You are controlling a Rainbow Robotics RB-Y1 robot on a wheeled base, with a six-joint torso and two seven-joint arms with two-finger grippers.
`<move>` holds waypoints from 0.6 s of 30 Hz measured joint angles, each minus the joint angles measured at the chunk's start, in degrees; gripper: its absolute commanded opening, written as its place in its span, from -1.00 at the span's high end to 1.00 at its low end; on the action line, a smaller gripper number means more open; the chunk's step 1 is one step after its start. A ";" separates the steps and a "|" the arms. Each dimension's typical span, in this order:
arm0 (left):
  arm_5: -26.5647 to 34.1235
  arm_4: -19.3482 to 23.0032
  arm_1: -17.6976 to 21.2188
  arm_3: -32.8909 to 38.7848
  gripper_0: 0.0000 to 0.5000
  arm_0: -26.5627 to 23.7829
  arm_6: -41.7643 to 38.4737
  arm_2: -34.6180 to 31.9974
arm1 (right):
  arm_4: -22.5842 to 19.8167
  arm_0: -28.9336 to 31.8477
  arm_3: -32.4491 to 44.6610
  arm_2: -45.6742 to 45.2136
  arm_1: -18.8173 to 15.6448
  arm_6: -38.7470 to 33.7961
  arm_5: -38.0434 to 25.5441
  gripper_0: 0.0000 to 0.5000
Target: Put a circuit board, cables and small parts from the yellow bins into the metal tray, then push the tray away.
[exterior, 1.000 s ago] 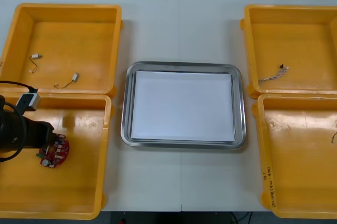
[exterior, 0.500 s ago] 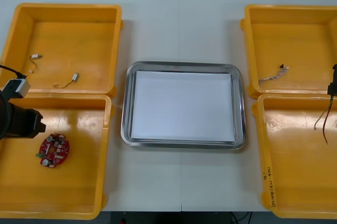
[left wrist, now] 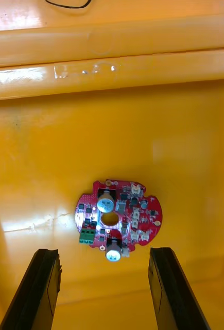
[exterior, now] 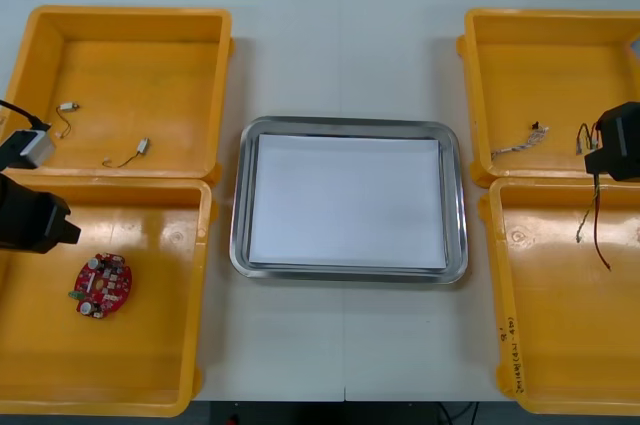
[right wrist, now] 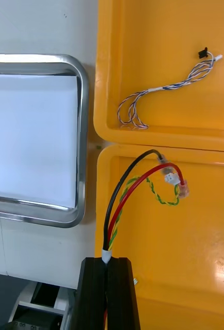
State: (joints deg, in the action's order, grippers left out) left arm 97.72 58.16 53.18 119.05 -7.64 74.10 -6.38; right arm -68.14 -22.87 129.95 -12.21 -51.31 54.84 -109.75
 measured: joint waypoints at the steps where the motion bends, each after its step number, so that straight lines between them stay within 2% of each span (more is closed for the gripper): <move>1: 0.04 0.55 0.52 0.30 -1.00 -0.01 0.00 0.00 | 0.02 -0.29 0.24 0.62 -0.09 0.00 0.00 1.00; 7: 0.70 1.85 2.08 2.43 -1.00 -0.06 0.01 0.00 | 1.51 -2.27 1.33 5.26 -0.18 0.43 0.00 1.00; 13: 0.97 2.76 2.48 3.24 -1.00 -0.07 0.69 0.00 | 3.67 -4.11 1.70 10.69 -0.18 4.81 0.45 1.00; 16: 1.10 2.94 2.64 3.24 -1.00 -0.07 5.19 0.00 | 4.70 -4.82 1.70 13.24 -0.18 4.93 1.85 1.00; 18: 1.14 3.02 2.76 3.24 -1.00 -0.07 10.91 0.00 | 5.24 -5.28 1.70 14.78 -0.19 5.03 2.80 1.00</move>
State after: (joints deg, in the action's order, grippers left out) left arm 98.86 61.18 55.94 122.30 -7.70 85.02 -6.38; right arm -62.89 -28.15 131.66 2.57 -51.50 59.87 -106.95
